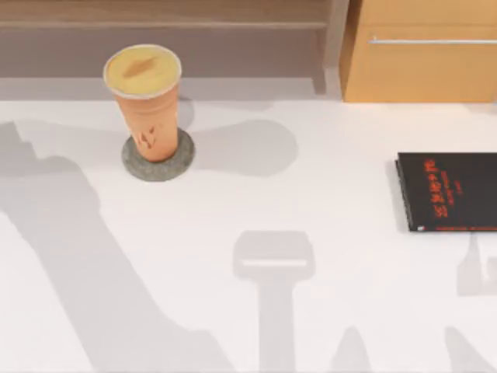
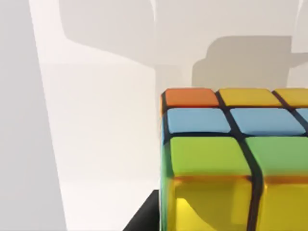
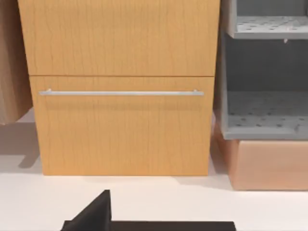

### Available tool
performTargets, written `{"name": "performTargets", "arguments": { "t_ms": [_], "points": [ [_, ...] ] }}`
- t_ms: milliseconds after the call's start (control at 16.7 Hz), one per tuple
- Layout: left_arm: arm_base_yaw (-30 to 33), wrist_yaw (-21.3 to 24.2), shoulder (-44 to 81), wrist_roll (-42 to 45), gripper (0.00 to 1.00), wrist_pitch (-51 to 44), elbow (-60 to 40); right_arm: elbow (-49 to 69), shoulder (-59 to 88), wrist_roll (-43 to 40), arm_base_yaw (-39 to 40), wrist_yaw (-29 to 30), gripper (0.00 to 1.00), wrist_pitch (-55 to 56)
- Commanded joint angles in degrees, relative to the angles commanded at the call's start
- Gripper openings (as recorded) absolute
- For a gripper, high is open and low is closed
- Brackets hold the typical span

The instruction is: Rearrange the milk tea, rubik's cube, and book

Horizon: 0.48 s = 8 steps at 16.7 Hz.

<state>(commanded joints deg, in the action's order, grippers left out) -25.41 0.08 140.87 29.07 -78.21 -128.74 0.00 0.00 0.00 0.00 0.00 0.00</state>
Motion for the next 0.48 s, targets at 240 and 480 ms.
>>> {"name": "performTargets", "arguments": {
  "t_ms": [240, 480],
  "points": [
    [1.3, -0.8, -7.7, -2.3, 0.00, 6.5, 10.5, 0.0, 0.0, 0.0, 0.0, 0.0, 1.00, 0.0],
    [4.0, -1.9, -20.9, -6.6, 0.00, 21.1, 21.9, 0.0, 0.0, 0.0, 0.0, 0.0, 1.00, 0.0]
  ]
}}
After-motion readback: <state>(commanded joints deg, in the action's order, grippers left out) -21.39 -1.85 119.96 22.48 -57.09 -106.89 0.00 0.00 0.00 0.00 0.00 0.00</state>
